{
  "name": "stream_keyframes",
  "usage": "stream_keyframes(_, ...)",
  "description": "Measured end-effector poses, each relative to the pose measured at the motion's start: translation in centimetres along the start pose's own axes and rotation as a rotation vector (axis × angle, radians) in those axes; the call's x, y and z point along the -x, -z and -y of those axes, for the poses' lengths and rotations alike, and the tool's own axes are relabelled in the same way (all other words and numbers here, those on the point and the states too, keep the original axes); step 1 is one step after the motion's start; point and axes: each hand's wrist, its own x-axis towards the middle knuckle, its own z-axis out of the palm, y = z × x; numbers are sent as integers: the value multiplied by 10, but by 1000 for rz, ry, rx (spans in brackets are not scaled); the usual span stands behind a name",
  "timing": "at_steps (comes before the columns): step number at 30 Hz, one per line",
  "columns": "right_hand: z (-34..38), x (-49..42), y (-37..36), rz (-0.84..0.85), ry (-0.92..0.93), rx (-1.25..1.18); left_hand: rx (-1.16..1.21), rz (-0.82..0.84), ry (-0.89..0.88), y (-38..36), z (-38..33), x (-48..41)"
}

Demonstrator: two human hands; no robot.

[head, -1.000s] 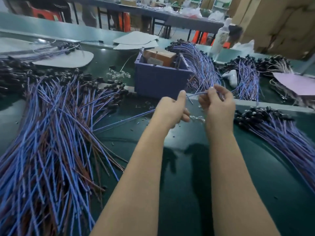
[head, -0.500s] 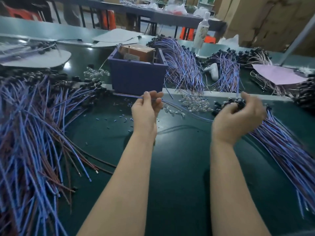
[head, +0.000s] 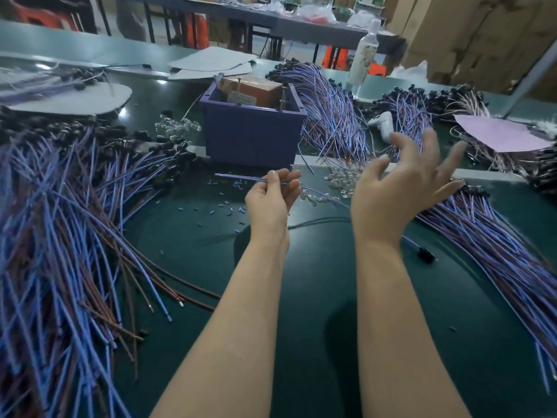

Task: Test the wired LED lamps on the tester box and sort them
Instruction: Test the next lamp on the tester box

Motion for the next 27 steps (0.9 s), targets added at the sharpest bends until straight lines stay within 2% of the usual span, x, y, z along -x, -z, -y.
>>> stream_keyframes(2, 6, 5, -3, -4, 99, -137, -18, 13, -1, -2, 2, 1)
stream_keyframes(3, 9, 9, -7, 54, 137, -244, -21, 25, 0, -2, 2, 0)
stream_keyframes(5, 14, 19, -17, 314, 134, -382, -24, 58, 3, -3, 2, 0)
stream_keyframes(7, 15, 30, -28, 624, 65, -362, -66, 69, -11, -2, 2, -1)
stream_keyframes(9, 8, 38, -39, 735, 8, -333, -185, 30, -57, 0, 4, -2)
stream_keyframes(11, 4, 43, -45, 698, 11, -324, -278, -7, -123, 2, 5, -3)
stream_keyframes(14, -3, 44, -49, 616, 111, -254, -274, -66, -192, 6, -3, -7)
stream_keyframes(21, -6, 48, -48, 608, 167, -246, -13, -211, -106, 12, -12, -8)
stream_keyframes(25, -19, 36, -42, 535, 37, -271, 168, -380, -161, 31, -30, -25)
stream_keyframes(27, -23, 31, -40, 461, -38, -299, 67, -468, -212, 37, -33, -29)
